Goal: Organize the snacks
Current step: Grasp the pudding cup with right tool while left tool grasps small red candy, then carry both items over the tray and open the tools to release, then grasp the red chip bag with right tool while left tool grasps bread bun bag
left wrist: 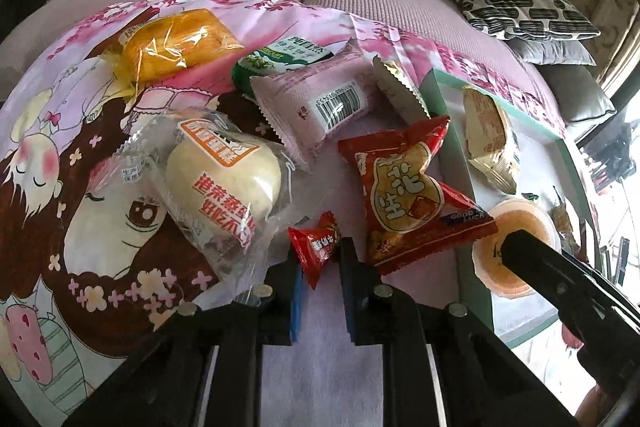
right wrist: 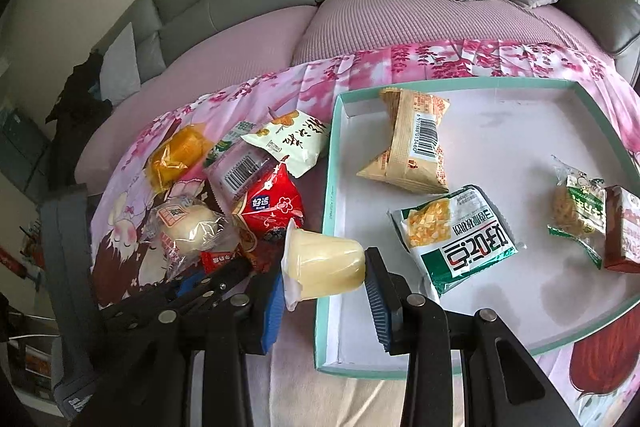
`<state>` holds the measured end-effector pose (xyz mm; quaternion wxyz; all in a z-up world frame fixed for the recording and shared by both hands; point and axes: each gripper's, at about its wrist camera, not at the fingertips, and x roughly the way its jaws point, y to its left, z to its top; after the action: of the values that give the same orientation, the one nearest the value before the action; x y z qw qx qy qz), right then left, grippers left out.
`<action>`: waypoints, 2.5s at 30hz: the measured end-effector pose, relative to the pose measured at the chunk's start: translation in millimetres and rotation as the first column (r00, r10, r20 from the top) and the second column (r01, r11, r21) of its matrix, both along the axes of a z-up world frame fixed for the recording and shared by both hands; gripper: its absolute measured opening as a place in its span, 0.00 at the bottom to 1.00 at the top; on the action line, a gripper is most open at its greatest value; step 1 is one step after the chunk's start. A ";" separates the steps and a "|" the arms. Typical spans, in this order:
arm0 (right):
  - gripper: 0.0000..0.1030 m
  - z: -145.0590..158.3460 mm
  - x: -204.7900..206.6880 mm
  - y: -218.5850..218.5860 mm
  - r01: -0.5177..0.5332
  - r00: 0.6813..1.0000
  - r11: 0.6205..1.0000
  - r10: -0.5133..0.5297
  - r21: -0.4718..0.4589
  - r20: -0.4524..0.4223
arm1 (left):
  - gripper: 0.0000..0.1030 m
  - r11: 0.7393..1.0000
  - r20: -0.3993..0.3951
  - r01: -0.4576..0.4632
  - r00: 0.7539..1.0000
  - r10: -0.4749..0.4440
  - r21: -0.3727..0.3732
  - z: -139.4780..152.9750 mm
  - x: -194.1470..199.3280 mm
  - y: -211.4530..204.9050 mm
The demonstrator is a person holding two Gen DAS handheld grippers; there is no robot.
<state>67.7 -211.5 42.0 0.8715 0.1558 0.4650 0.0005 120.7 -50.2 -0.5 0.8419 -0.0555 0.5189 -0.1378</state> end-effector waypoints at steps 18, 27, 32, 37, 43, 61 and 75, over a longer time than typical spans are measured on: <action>0.38 19.3 -21.9 -58.3 0.160 0.987 0.987 -0.159 -0.021 0.029 | 0.16 0.993 0.192 0.113 0.976 -0.103 -0.041 59.7 -25.8 -20.4; 0.38 13.2 -41.8 -119.9 0.336 0.941 0.940 -0.337 -0.052 -0.010 | 0.16 0.943 0.192 0.332 0.926 -0.325 -0.005 52.6 -49.8 -94.4; 0.40 10.3 -44.1 -126.7 0.349 0.936 0.936 -0.350 -0.053 -0.025 | 0.21 0.931 0.168 0.364 0.918 -0.359 0.000 44.5 -53.8 -117.1; 0.40 15.8 -44.7 -121.6 0.337 0.941 0.940 -0.337 -0.054 -0.001 | 0.40 0.937 0.172 0.348 0.922 -0.346 0.015 47.9 -52.1 -111.7; 0.66 18.6 -31.3 -97.1 0.264 0.965 0.963 -0.263 -0.057 0.023 | 0.71 0.978 0.222 0.206 0.954 -0.204 0.013 64.8 -36.6 -71.4; 1.00 8.5 15.1 40.4 -0.082 0.990 0.990 0.094 -0.114 0.105 | 1.00 0.873 0.201 -0.488 0.857 0.475 0.013 47.6 -12.1 124.6; 0.71 -19.1 40.0 70.5 -0.130 0.987 0.973 0.146 -0.192 0.069 | 0.99 0.926 -0.007 -0.318 0.946 0.324 -0.203 16.7 26.0 92.4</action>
<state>107.7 -141.0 22.9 0.8986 0.0403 0.4362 0.0237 146.7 42.2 16.2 0.8499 -0.2225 0.4749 -0.0507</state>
